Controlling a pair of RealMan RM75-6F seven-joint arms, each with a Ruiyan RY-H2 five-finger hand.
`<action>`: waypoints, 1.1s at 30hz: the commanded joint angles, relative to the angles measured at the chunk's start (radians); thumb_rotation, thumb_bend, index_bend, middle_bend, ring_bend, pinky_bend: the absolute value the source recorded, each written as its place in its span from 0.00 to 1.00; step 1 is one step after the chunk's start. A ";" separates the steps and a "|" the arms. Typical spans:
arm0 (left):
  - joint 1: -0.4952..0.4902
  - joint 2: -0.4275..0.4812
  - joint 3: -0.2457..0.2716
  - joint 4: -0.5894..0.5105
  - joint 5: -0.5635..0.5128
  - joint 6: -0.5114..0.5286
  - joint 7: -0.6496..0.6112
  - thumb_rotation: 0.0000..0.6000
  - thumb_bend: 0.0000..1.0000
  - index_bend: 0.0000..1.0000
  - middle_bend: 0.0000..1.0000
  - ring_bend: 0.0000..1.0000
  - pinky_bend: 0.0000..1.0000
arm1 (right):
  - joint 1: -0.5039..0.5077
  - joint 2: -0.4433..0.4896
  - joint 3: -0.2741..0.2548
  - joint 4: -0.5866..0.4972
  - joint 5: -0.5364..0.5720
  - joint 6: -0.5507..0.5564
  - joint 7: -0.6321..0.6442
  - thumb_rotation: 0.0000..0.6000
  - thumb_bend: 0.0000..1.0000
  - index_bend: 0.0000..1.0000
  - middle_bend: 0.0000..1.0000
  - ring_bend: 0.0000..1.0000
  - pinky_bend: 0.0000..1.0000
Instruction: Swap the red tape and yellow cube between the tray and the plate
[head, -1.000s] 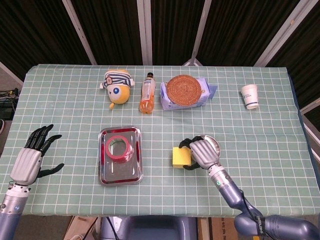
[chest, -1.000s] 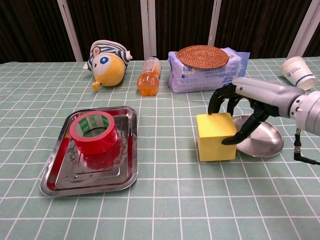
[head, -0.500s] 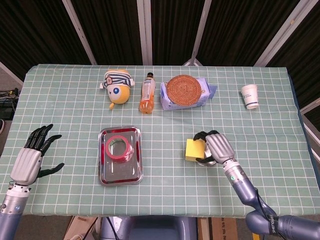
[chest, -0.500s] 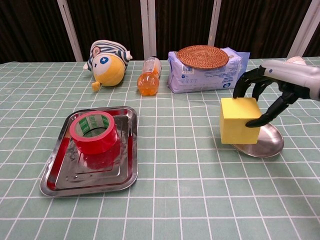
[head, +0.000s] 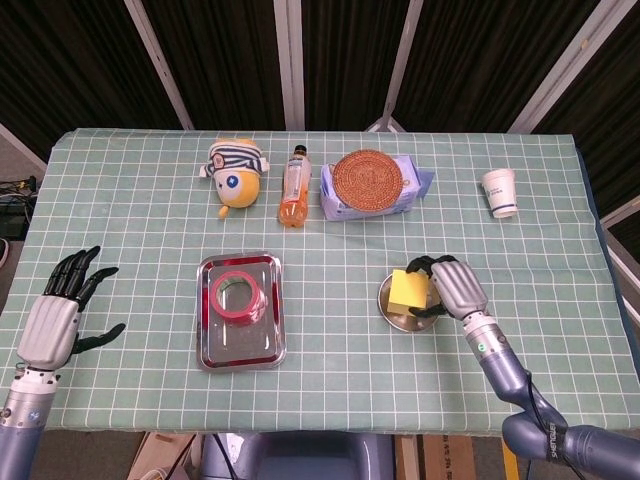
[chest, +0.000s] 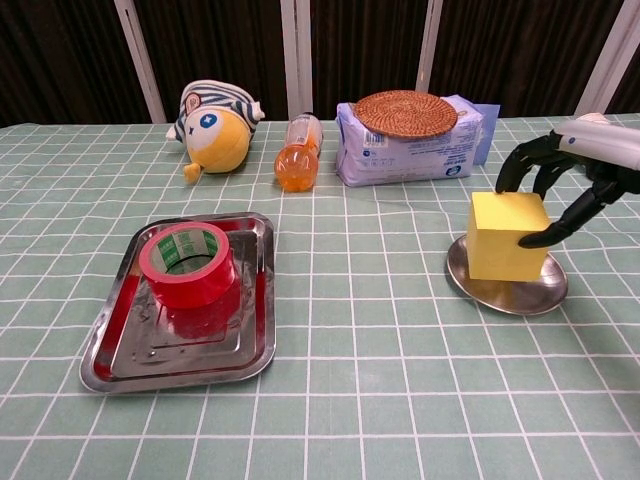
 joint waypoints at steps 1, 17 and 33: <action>0.000 -0.001 -0.001 0.000 -0.003 -0.005 0.006 1.00 0.01 0.22 0.00 0.00 0.06 | -0.002 -0.006 -0.006 0.018 -0.009 -0.004 0.009 1.00 0.18 0.40 0.38 0.47 0.28; 0.002 -0.001 -0.009 -0.002 -0.006 -0.013 0.003 1.00 0.01 0.22 0.00 0.00 0.06 | -0.003 -0.037 -0.012 0.081 -0.062 -0.015 0.109 1.00 0.18 0.25 0.21 0.25 0.17; 0.004 0.001 -0.016 0.000 -0.013 -0.020 -0.003 1.00 0.01 0.22 0.00 0.00 0.06 | -0.037 0.128 -0.067 -0.092 -0.017 -0.042 -0.016 1.00 0.07 0.00 0.01 0.00 0.00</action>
